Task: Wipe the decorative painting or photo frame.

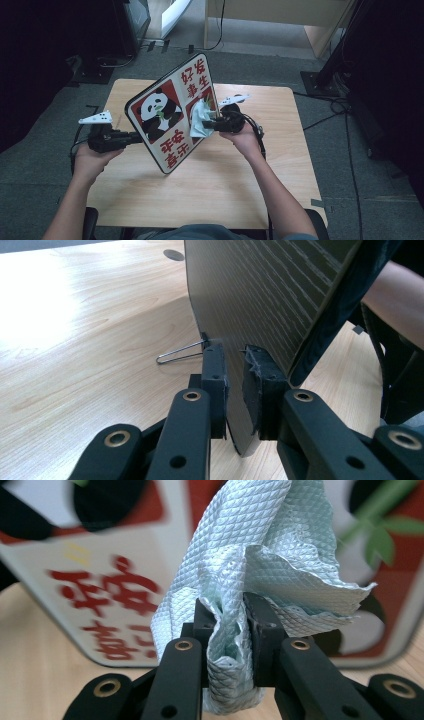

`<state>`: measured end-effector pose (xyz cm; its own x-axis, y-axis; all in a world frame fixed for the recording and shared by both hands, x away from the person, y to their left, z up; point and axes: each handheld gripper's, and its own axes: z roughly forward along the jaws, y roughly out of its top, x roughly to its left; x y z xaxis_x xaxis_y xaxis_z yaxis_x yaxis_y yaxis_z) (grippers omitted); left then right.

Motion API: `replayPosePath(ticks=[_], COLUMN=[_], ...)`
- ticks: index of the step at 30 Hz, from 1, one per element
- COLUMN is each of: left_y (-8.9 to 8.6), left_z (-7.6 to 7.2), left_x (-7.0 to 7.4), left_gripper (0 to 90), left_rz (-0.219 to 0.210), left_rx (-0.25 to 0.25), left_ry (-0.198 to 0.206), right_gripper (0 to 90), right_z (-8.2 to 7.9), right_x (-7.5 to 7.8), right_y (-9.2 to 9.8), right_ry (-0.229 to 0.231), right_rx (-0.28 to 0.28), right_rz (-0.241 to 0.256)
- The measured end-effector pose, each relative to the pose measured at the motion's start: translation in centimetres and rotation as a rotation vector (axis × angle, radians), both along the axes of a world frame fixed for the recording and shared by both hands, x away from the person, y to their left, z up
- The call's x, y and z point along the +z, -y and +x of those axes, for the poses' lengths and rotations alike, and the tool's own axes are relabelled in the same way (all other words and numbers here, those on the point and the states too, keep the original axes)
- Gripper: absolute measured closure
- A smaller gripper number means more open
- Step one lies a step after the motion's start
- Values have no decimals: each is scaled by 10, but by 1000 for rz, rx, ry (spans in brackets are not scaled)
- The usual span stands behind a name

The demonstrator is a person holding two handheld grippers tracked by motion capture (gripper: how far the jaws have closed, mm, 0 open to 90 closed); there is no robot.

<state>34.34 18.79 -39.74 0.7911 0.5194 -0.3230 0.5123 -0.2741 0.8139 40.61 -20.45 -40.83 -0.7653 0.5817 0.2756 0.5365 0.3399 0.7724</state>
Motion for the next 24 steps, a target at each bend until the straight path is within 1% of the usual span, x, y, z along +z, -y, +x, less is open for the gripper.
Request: replayPosePath(ticks=[4, 5, 7, 12, 15, 18, 20, 24], left_y=[1, 1, 1, -1, -1, -1, -1, -2], left_z=[1, 1, 1, 1, 1, 1, 1, 1], left_x=[0, 0, 1, 1, 0, 0, 0, 0], left_gripper=[802, 802, 801, 801, 800, 799, 799, 799], left_rz=[-1, 0, -2, -2, -5, -6, -1, -6], left_rx=[-4, -4, -4, -4, -3, -4, -5, -5], left_ry=[1, 2, 2, -3, -5, -7, -9, -9], right_gripper=[782, 782, 781, 781, 782, 781, 782, 782], right_z=[-7, -10, -12, -19, -23, -26, -28, -29], right_x=[22, 28, 38, 67, 85, 101, 111, 129], right_y=[-14, -17, -26, -47, -59, -71, -79, -92], right_ry=[26, 27, 36, 61, 76, 85, 100, 107], right_rx=[47, 54, 81, 143, 179, 214, 243, 295], right_rz=[31, 35, 38, 28, 42, 41, 40, 61])
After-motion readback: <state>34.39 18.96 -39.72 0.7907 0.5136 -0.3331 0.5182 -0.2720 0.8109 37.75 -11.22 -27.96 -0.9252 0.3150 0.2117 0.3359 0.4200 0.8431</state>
